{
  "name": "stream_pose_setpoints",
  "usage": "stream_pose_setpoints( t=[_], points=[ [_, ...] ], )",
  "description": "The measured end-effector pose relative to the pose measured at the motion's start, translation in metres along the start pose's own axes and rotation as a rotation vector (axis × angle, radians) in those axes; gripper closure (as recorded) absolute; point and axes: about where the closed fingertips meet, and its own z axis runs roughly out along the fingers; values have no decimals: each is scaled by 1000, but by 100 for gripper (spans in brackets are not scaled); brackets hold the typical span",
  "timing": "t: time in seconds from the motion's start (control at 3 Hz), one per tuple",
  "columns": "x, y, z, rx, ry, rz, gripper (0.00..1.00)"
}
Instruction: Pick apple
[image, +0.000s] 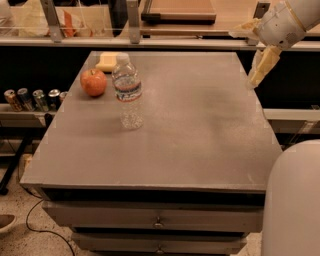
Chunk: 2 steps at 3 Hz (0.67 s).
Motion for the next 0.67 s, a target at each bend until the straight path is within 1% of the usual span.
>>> stream_pose_setpoints(
  t=[0.33,0.67],
  points=[
    [-5,-16,13,7,4,-23,0],
    [-11,-26,31,-4,-9,-42,0]
  ],
)
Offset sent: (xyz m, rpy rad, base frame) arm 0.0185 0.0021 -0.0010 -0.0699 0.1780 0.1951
